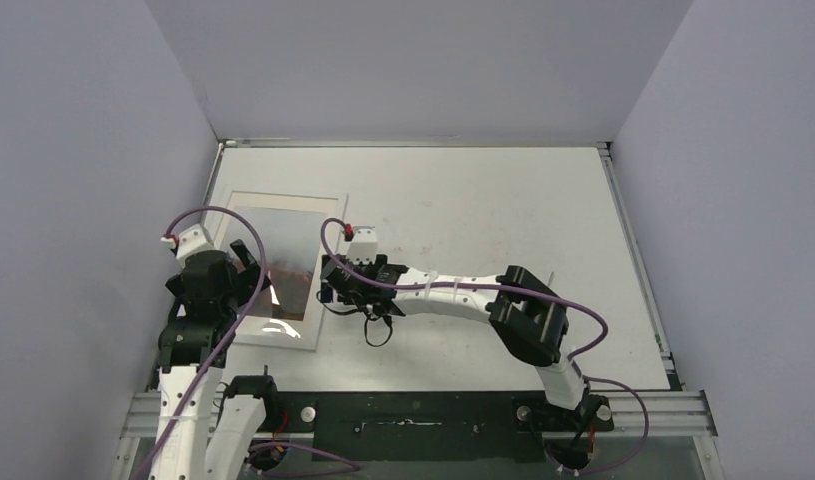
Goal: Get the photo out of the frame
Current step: Move the photo frame to the center of the board.
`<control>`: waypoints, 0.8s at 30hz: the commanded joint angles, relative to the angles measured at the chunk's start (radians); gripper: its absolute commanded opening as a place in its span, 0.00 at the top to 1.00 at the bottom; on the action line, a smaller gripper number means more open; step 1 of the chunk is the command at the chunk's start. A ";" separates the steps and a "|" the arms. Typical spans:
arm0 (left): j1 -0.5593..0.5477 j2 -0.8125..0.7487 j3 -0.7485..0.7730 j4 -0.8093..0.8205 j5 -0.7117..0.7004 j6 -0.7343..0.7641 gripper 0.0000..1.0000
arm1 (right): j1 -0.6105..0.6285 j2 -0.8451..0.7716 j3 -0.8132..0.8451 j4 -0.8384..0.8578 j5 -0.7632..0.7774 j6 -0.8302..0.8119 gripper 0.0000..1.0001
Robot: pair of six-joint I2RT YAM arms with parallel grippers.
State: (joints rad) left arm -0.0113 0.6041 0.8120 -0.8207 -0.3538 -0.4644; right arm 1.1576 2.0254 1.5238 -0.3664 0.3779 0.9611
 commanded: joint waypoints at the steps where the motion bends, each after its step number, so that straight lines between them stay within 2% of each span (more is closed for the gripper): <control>1: 0.006 -0.067 -0.008 0.005 -0.112 -0.043 0.03 | 0.012 0.076 0.116 -0.024 0.037 -0.019 0.19; 8: 0.036 -0.087 -0.014 0.008 -0.121 -0.049 0.03 | 0.020 0.206 0.256 -0.107 0.015 -0.054 0.22; 20: 0.060 -0.082 -0.017 0.016 -0.103 -0.044 0.03 | 0.020 0.288 0.360 -0.124 -0.052 -0.108 0.24; 24: 0.062 -0.080 -0.017 0.017 -0.099 -0.044 0.03 | 0.018 0.334 0.417 -0.198 -0.032 -0.108 0.26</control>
State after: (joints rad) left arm 0.0414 0.5209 0.7910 -0.8268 -0.4522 -0.4984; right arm 1.1732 2.3184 1.8633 -0.5011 0.3275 0.8707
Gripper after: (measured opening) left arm 0.971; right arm 0.756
